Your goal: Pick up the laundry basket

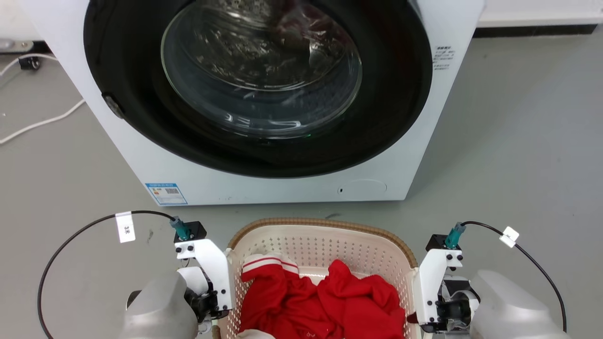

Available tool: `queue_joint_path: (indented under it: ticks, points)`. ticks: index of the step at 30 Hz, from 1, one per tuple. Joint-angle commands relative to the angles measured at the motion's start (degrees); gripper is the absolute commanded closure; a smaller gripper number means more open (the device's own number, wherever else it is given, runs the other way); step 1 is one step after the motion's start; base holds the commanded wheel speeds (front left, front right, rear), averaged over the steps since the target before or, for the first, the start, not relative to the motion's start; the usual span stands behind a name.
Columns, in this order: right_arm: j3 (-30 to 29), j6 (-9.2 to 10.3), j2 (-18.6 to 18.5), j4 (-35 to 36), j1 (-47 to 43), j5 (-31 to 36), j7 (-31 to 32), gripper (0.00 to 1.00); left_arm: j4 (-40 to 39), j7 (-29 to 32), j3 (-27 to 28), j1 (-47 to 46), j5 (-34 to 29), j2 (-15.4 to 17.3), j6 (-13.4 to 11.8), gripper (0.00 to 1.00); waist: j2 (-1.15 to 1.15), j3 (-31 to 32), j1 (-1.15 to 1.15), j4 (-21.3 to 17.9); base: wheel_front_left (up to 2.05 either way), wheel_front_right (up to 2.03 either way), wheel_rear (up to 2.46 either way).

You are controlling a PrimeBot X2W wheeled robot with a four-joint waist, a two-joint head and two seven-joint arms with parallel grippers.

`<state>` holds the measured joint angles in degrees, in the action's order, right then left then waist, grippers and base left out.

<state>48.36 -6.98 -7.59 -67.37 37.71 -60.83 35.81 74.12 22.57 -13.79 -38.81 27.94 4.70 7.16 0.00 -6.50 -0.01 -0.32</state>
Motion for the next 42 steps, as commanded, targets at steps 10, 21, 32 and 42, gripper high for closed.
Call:
queue_joint_path:
  ticks: [10,21,32,42]
  points:
    - [1.37,-0.90,-0.32,-0.60,0.50,-1.52,3.37,1.00,-0.47,5.76,-0.30,0.38,1.78,-0.94,-0.67,1.00,0.00,4.80,0.01,0.19,0.00,0.00,0.00]
    - [1.87,-0.88,-0.16,-1.92,-1.73,-2.72,2.65,1.00,-0.45,6.22,-0.73,2.21,2.64,-1.15,-1.62,1.00,0.00,6.85,0.01,1.07,0.00,0.00,0.00]
    - [2.57,-0.87,0.35,-2.87,-2.47,-3.13,1.78,1.00,-0.46,4.52,-1.38,2.68,2.83,-0.75,-1.55,1.00,0.00,7.49,0.01,0.97,0.00,0.00,0.00]
    - [3.08,-0.87,0.69,-3.36,-2.18,-3.45,1.31,1.00,-0.47,2.97,-1.91,2.68,3.24,-0.81,-1.40,1.00,0.00,7.57,0.01,0.87,0.00,0.00,0.00]
